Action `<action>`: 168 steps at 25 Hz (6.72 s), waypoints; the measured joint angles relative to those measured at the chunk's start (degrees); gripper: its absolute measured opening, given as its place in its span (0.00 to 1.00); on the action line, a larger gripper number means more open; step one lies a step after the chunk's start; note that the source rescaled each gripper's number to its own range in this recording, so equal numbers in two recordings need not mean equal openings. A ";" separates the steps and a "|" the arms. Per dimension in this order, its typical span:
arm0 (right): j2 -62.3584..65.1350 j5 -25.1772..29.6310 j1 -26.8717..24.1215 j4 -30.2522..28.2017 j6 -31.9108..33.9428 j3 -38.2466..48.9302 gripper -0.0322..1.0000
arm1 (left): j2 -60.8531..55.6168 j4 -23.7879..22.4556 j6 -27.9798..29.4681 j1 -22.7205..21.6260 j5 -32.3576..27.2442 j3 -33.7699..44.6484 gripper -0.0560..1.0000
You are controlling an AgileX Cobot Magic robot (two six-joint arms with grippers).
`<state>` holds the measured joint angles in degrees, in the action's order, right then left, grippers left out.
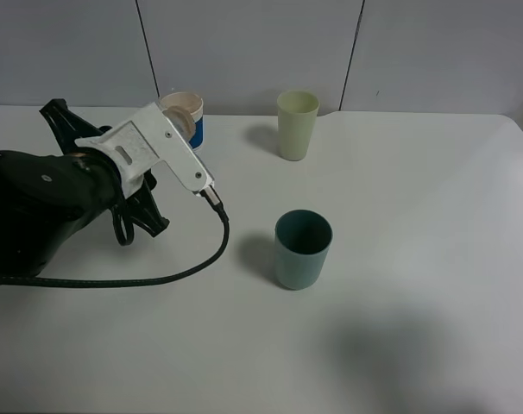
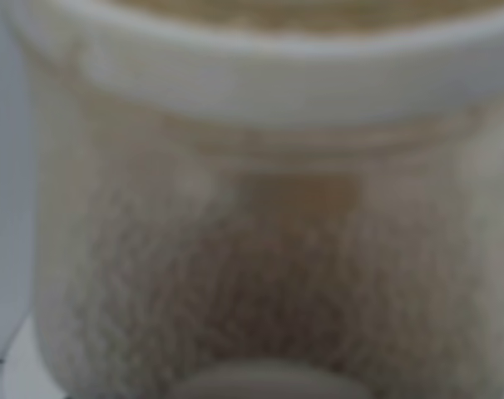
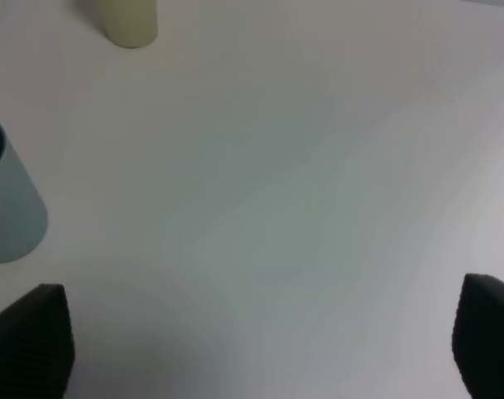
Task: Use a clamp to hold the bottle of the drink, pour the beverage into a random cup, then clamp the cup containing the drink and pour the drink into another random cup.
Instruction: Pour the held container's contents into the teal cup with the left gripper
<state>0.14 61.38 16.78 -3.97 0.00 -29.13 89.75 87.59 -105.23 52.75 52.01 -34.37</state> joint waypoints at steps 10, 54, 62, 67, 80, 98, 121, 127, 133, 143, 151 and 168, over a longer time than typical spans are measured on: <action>0.00 0.00 0.00 0.00 0.00 0.00 0.75 | 5.21 1.09 -9.95 4.96 0.56 -5.15 0.06; 0.00 0.00 0.00 0.00 0.00 0.00 0.75 | 15.62 -0.70 -32.25 11.87 3.78 -15.45 0.06; 0.00 0.00 0.00 0.00 0.00 0.00 0.75 | 15.62 -1.57 -34.47 11.87 4.73 -15.45 0.06; 0.00 0.00 0.00 0.00 0.00 0.00 0.75 | 15.62 -2.57 -35.92 11.87 4.89 -15.45 0.06; 0.00 0.00 0.00 0.00 0.00 0.00 0.75 | 15.62 -4.31 -39.13 11.87 5.18 -15.45 0.06; 0.00 0.00 0.00 0.00 0.00 0.00 0.75 | 15.62 -4.95 -42.11 11.87 6.70 -15.45 0.06; 0.00 0.00 0.00 0.00 0.00 0.00 0.75 | 15.62 -7.67 -43.83 11.87 7.27 -15.45 0.06; 0.00 0.00 0.00 0.00 0.00 0.00 0.75 | 15.62 -9.21 -43.83 11.87 7.68 -15.45 0.06; 0.00 0.00 0.00 0.00 0.00 0.00 0.75 | 15.62 -9.25 -43.88 11.87 7.73 -15.45 0.06; 0.00 0.00 0.00 0.00 0.00 0.00 0.75 | 15.62 -9.82 -44.91 11.87 9.42 -15.45 0.06; 0.00 0.00 0.00 0.00 0.00 0.00 0.75 | 15.62 -10.47 -46.07 11.87 9.60 -15.45 0.06; 0.00 0.00 0.00 0.00 0.00 0.00 0.75 | 15.62 -12.63 -48.82 11.87 10.60 -15.45 0.06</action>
<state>0.14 61.38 16.78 -3.97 0.00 -29.13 105.37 74.95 -154.05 64.62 62.60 -49.83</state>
